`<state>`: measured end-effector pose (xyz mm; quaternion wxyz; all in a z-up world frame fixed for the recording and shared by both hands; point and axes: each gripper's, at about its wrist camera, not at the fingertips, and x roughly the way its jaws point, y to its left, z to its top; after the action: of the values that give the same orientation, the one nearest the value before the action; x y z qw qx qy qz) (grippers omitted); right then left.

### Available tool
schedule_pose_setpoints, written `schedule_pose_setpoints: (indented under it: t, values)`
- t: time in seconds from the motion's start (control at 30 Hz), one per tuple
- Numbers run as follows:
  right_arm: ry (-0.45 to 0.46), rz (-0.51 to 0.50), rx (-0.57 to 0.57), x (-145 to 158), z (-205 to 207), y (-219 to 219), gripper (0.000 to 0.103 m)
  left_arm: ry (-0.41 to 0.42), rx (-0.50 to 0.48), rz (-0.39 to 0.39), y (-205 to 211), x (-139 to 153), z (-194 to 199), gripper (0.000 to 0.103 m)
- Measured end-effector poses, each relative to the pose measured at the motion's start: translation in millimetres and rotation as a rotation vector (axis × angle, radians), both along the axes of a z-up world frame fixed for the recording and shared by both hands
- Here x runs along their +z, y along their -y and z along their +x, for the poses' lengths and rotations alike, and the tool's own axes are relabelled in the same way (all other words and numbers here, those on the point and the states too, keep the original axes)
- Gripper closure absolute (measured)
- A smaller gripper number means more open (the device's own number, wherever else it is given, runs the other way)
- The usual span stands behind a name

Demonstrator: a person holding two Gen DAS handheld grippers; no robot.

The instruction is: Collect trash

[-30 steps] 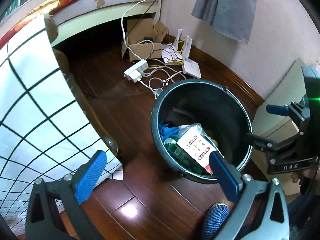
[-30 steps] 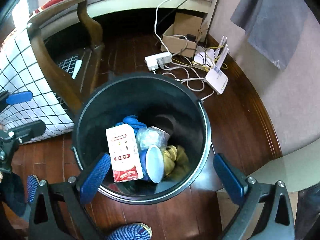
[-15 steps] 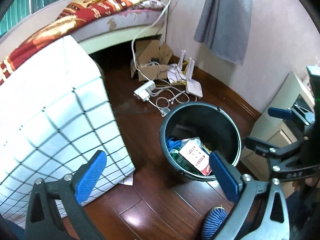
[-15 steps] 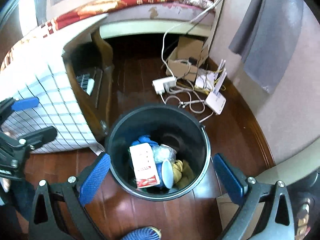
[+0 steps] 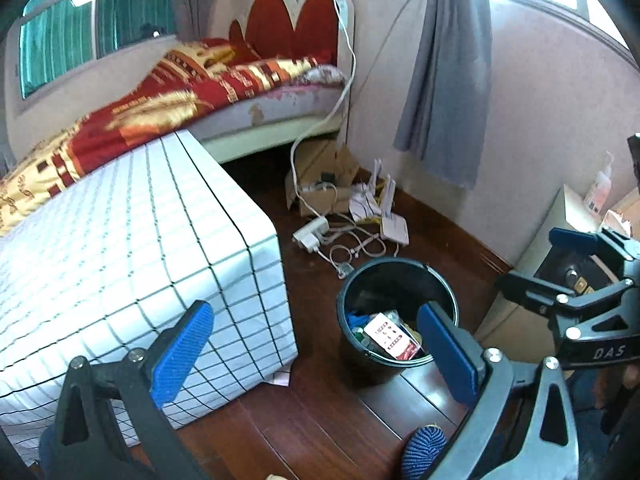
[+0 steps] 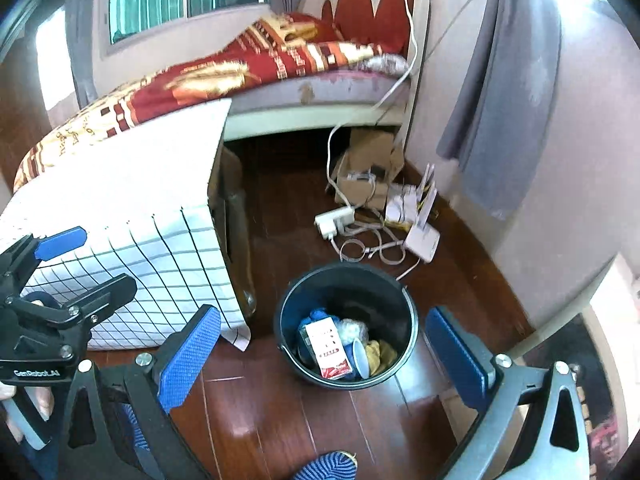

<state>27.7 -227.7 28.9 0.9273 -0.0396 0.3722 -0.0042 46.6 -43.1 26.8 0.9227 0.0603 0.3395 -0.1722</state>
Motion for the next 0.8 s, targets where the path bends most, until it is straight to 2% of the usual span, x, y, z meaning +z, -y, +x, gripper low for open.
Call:
schedule_pose_setpoints:
  t: [0.23,0.47,0.8]
  values:
    - [0.054,-0.058,0.006,32.0,-31.5,-20.2,0.0,0.019,0.016,-0.026,-13.5,21.5,-21.7,0.001]
    - [0.085,-0.05,0.025,52.6,-53.0,-27.6,0.0,0.111,0.038,-0.018,-23.7,48.3,-50.9,0.001]
    - [0.133,-0.029,0.014,75.2,-88.6,-25.9,0.0,0.142,0.041,-0.036,-32.5,59.5,-72.3,0.001]
